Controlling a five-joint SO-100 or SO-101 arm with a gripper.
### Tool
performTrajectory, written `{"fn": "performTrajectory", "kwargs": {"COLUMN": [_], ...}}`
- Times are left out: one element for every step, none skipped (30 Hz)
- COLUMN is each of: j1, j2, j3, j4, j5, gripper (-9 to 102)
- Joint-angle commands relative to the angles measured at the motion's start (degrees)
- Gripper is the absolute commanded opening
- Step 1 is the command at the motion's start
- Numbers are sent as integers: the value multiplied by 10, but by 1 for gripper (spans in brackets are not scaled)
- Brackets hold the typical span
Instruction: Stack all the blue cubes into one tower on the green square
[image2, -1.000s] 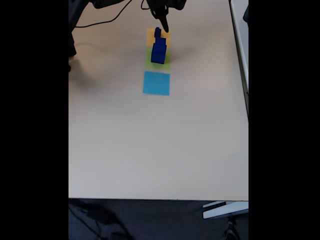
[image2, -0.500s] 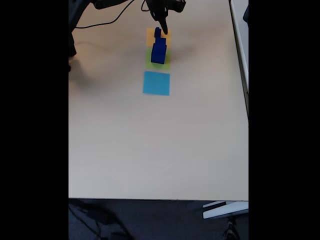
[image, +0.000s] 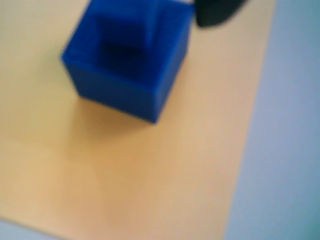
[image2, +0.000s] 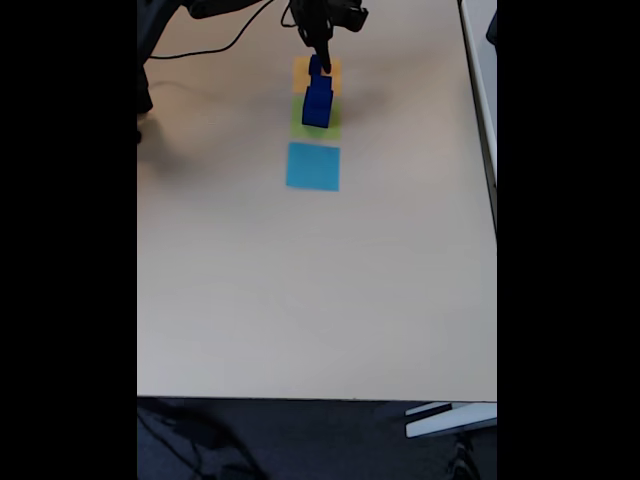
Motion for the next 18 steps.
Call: {"fn": "performTrajectory", "kwargs": {"j1": [3, 3, 3, 4, 4, 5, 5, 6, 7, 9, 10, 11, 11, 13, 14, 14, 15, 15], "j2": [15, 14, 14, 14, 14, 14, 14, 13, 12, 11, 10, 10, 9, 9, 9, 9, 9, 9], "j3": [-2, 1, 1, 3, 4, 4, 4, 4, 4, 4, 4, 4, 4, 4, 4, 4, 4, 4], "j4": [-13, -16, -16, -17, -18, -18, -18, -18, -18, -18, -18, -18, -18, -18, -18, -18, -17, -16], "j5": [-6, -8, -8, -10, -11, -11, -13, -13, -14, -16, -18, -19, -22, -25, -26, -27, -28, -27], "gripper": [29, 29, 29, 29, 29, 29, 29, 28, 28, 28, 28, 28, 28, 28, 28, 28, 28, 28]}}
